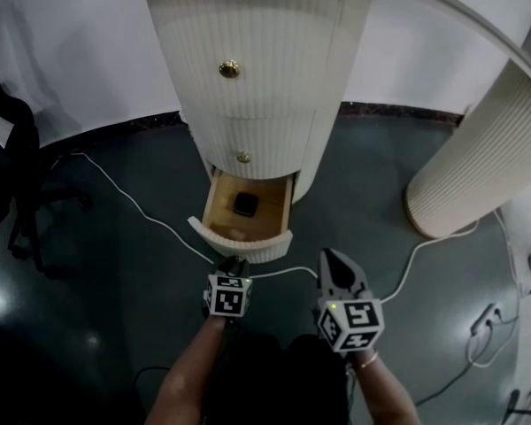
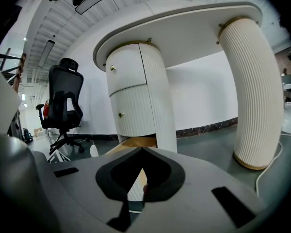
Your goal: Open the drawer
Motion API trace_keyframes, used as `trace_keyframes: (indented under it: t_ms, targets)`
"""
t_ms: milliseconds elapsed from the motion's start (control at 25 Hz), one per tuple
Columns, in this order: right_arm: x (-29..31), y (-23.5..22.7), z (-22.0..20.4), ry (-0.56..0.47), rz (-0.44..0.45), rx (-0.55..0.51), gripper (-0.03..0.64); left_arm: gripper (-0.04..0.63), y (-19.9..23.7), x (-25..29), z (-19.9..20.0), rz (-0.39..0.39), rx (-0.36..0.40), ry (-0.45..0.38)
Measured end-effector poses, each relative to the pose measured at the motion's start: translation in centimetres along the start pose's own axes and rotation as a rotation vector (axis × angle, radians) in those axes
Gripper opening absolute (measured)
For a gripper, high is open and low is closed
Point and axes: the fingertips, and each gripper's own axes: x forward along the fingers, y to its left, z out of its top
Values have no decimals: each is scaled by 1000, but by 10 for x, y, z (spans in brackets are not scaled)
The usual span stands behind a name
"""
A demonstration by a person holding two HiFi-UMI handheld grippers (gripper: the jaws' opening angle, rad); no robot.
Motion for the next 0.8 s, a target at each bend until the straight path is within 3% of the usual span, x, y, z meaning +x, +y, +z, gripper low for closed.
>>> trace_keyframes:
  t_ms: [480,800]
  targets:
    - [-14,0,6,-8,-4,-14,3,100,-7,-20,-25,6,-12,29]
    - [-18,4,4,-5,-1,-12,3,106,-9,-37,-37,-16,-51,126]
